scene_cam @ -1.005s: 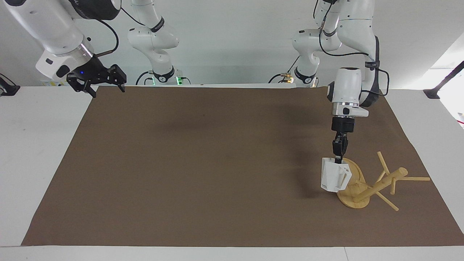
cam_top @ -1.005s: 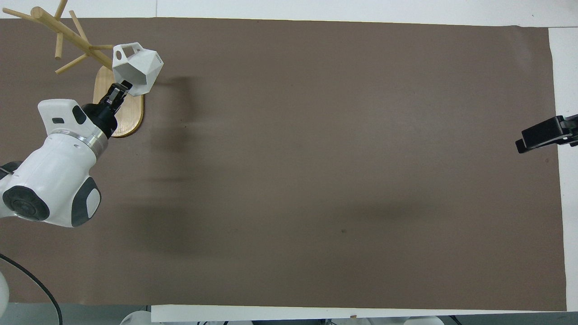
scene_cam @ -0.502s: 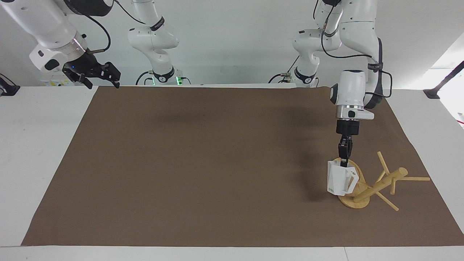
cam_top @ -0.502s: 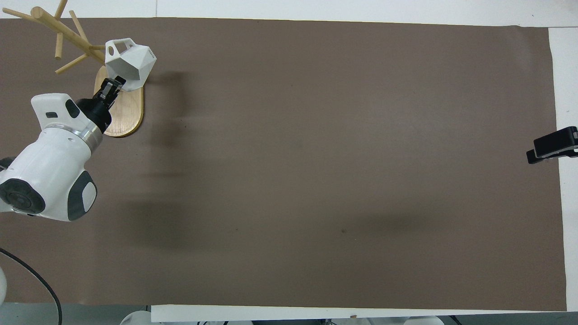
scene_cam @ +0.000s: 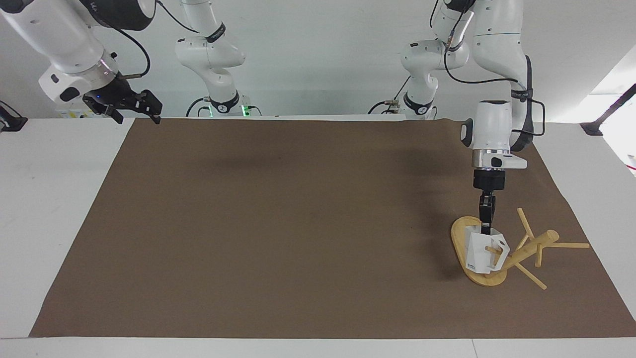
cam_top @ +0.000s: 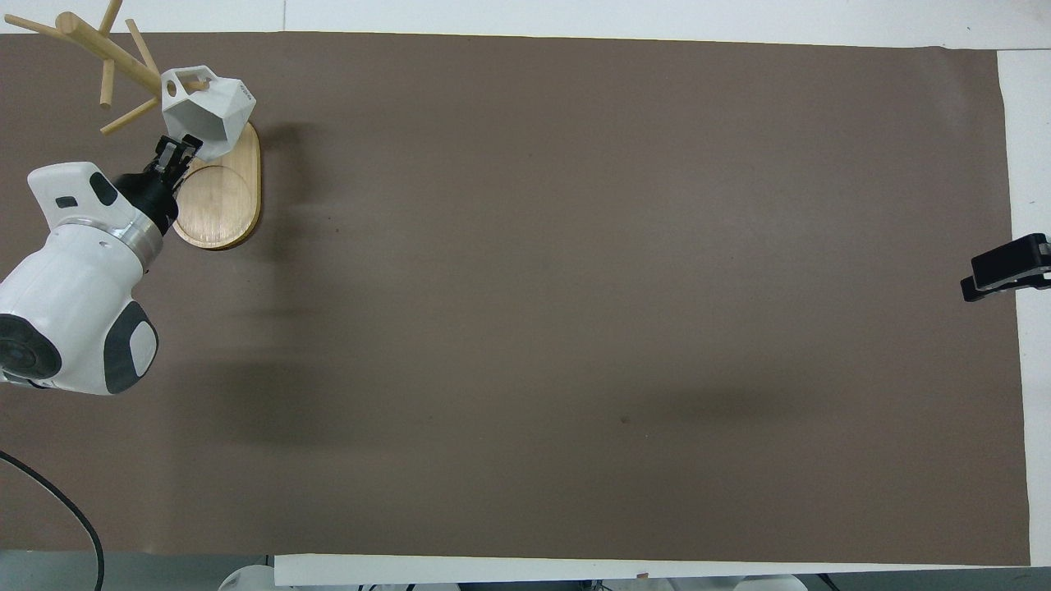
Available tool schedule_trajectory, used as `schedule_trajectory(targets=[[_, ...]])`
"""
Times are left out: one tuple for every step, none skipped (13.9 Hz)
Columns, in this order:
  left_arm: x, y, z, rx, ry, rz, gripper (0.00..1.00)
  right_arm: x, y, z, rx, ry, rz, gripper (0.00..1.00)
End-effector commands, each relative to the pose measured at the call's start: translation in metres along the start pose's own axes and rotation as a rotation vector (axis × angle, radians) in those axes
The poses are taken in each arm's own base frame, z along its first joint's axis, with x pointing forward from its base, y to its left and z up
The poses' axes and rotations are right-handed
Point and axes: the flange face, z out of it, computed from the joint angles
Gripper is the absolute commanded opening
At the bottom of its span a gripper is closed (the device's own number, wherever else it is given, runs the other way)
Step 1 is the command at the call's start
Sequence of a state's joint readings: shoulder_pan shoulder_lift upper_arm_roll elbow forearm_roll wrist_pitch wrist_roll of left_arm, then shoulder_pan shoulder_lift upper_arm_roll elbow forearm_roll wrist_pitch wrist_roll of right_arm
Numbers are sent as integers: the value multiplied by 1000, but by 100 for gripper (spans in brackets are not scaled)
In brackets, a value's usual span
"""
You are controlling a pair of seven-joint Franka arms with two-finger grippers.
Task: Hang cup on rack
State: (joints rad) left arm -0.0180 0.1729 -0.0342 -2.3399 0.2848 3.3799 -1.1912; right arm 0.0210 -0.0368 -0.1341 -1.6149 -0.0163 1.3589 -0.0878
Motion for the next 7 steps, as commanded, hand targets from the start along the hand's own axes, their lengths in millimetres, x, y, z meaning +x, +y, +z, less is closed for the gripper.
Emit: schedule_trajectory(targets=[[13,6,3,74,-10,-10,69,0,-5,2,-5,10,0,99],[15,8,4,101,-17,-7,83,0,-3,2,-4,12,3,99],[19,9,1,143,-24,1,96,0,0,3,-3,9,9,99],[22,13,-3,185,-33,8,100,0,1,2,-2,10,10,99],[24,16,-9,226,-41,15,100,0,1,2,-2,10,10,99],[28,22,-16,265,-50,37,100,0,0,2,-3,10,9,99],[33,29,-26,311,-60,61,100,0,-2,3,-3,9,6,99]])
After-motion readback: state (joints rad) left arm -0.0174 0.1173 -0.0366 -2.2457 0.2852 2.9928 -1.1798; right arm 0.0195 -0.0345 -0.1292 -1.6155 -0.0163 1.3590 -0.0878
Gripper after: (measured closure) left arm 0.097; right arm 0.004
